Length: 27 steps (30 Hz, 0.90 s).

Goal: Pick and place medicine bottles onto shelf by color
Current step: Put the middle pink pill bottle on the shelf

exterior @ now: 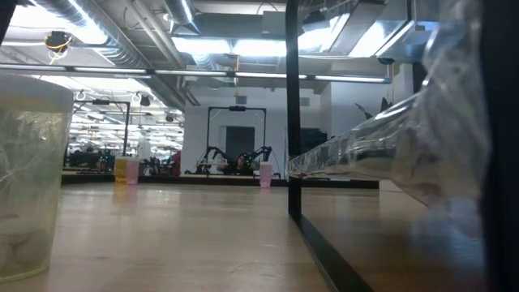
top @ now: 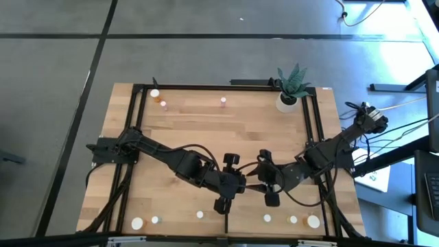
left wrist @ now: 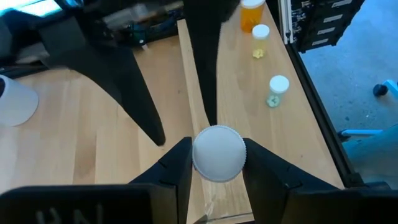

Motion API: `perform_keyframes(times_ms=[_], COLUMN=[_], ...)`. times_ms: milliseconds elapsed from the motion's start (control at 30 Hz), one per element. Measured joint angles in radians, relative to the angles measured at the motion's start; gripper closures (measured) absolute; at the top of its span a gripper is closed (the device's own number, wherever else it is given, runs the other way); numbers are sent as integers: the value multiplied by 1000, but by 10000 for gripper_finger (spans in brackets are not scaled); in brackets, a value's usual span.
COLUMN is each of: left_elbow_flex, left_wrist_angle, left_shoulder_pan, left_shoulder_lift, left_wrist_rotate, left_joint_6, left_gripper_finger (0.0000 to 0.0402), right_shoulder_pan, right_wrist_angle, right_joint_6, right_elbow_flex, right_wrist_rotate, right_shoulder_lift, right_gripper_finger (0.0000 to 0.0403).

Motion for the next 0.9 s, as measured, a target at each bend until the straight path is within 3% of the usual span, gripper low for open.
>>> perform_keyframes(times_ms=[900], left_elbow_flex=[0], left_wrist_angle=[-4], left_shoulder_pan=[0], left_shoulder_lift=[0], left_wrist_rotate=[-20], left_joint_6=[0], left_gripper_finger=[292], right_shoulder_pan=[-24], right_wrist_angle=[107], right_joint_6=[-55], right_elbow_flex=[-1], right_wrist_rotate=[-98], right_shoulder_lift=[33], right_gripper_finger=[225])
